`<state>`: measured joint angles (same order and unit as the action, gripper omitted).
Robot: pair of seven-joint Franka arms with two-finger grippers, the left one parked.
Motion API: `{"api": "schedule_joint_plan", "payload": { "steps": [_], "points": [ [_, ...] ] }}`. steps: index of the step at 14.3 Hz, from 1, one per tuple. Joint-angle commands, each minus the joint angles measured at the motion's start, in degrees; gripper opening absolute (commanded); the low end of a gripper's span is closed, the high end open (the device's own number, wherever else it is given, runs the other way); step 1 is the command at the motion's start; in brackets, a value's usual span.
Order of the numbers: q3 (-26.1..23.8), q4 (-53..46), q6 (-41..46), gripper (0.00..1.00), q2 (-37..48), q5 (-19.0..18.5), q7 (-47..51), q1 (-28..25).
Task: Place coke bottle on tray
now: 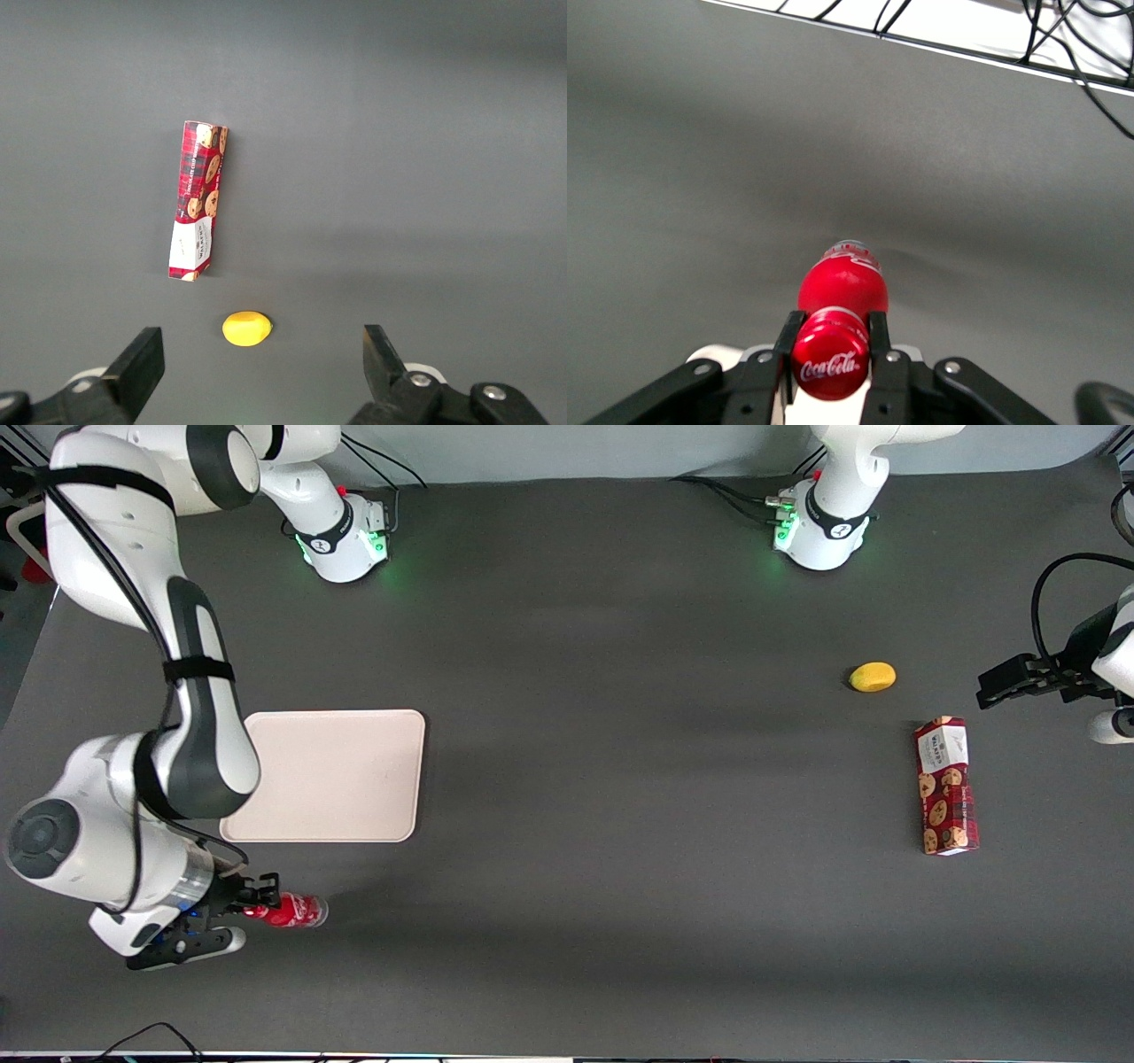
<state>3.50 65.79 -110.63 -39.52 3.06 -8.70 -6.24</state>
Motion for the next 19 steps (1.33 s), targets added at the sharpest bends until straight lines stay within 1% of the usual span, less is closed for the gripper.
{"api": "schedule_joint_plan", "payload": {
  "steps": [1,3,5,6,7,10,13,14,16,19],
  "points": [
    [-0.1,1.4,7.6,0.02,8.3,-0.5,-0.9,-0.2],
    [-0.3,3.5,14.5,0.02,13.2,-0.6,-1.1,-0.1],
    [-0.2,12.6,14.8,0.02,20.8,-1.0,-1.5,0.0],
    [-0.2,17.9,13.0,0.02,24.7,-2.3,-1.7,0.2],
    [-0.2,23.7,10.6,0.02,28.5,-3.5,-2.4,0.3],
    [0.8,40.8,0.0,0.02,37.4,-3.6,-6.9,1.0],
    [2.4,53.6,-11.2,0.02,41.4,-3.7,-11.3,1.8],
    [4.0,57.4,-15.5,0.02,42.1,-3.6,-13.5,1.8],
    [6.6,62.2,-21.0,0.02,41.7,-3.6,-17.1,1.8],
    [7.8,66.6,-25.6,0.02,40.6,-3.6,-17.4,1.9]
  ]
}}
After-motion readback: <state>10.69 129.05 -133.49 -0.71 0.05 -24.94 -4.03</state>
